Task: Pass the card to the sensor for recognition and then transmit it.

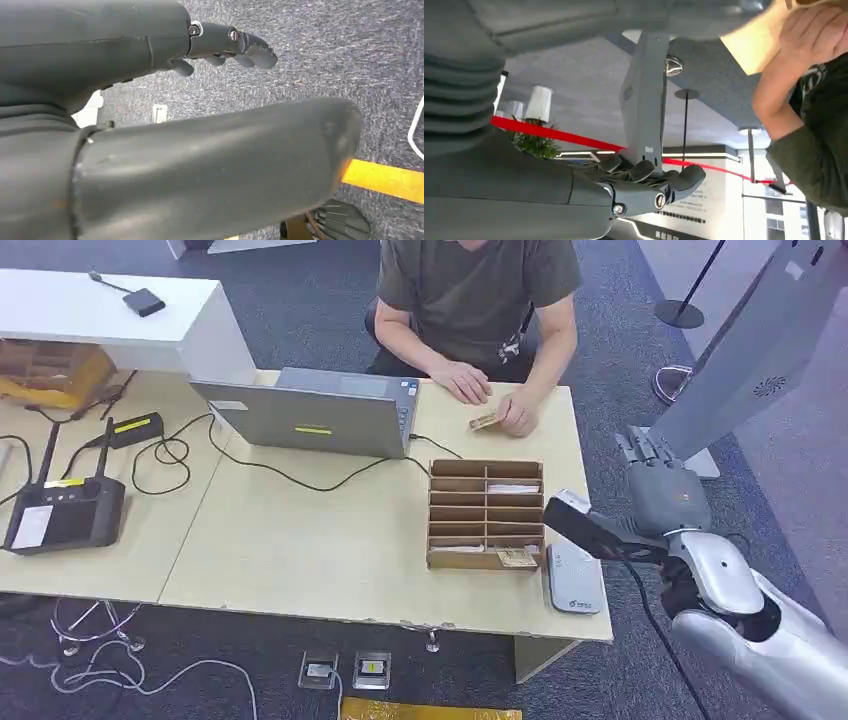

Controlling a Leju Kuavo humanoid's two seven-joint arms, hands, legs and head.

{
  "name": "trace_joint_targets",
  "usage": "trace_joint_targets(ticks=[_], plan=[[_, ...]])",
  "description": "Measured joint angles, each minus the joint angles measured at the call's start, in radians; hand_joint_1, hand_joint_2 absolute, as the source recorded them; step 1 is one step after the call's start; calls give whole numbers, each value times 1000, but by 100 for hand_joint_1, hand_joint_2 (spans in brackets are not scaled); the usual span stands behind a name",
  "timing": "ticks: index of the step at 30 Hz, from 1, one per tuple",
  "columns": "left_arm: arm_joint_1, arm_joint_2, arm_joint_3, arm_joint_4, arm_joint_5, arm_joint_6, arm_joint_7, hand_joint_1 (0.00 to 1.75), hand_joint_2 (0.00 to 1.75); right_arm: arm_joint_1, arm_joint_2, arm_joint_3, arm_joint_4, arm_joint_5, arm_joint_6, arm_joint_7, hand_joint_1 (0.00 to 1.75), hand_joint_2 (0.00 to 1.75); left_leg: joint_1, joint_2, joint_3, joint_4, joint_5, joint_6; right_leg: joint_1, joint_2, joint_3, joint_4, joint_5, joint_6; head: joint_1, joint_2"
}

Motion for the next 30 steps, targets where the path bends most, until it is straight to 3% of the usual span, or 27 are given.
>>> trace_joint_targets(ticks=[3, 4, 10, 30], plan=[[0, 1, -3, 0, 0, 2, 20, 0, 0, 65, -5, -30, -35, 53, 69, 0, 0, 0, 0, 0, 0, 0, 0, 0, 0, -1, 0, 0, 0, 0, 1, 0], [0, 1, -7, 0, 2, 4, 25, 0, 0, 91, -5, -40, -52, 67, 78, 0, 0, 175, 0, 0, -1, 0, 0, 0, 0, -1, 0, 0, 0, 0, 0, 0], [-4, 18, -14, 0, 9, 14, 37, 0, 0, 165, 3, -64, -125, 121, 77, 0, 0, 175, 1, 0, -1, 0, 0, 0, 1, -1, 0, 0, 0, 0, 0, 0], [-4, 24, -31, 0, 11, 20, 42, 0, 0, 221, 51, -60, -135, 158, 21, -3, 0, 175, 1, 0, 0, 0, 0, 0, 1, 0, 0, 0, 0, 0, 0, 0]])
